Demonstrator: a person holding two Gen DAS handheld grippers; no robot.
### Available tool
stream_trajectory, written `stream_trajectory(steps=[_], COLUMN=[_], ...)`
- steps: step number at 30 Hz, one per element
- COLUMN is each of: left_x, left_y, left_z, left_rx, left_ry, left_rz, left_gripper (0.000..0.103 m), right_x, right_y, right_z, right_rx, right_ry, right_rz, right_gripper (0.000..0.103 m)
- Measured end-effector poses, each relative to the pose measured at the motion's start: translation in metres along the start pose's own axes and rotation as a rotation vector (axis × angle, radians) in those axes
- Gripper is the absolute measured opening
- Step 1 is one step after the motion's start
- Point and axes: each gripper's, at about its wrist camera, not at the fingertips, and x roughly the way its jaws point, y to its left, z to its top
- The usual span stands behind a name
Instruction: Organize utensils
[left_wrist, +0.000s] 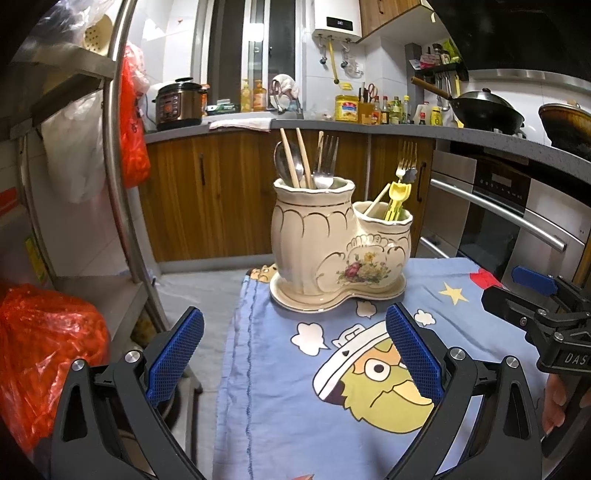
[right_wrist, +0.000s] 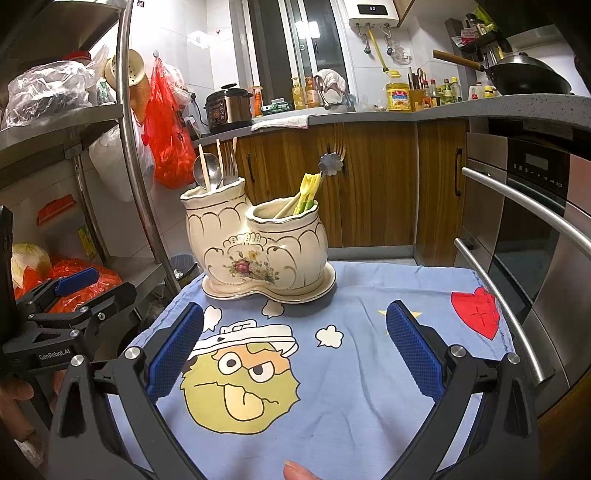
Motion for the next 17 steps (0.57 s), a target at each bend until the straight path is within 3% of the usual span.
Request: stream_trajectory(steps=[17], left_x=[0.0052], left_y=[0.0018], left_z=[0.0001], left_rx=[0.017], left_ry=[0.015], left_rz=[0.001], left_gripper=[0.098], right_x=[0.0064], right_y=[0.0039], right_z=[-0.0025], right_rx=[-0.007], right_ry=[0.023], right_rz=[-0.007], right_gripper=[0.098])
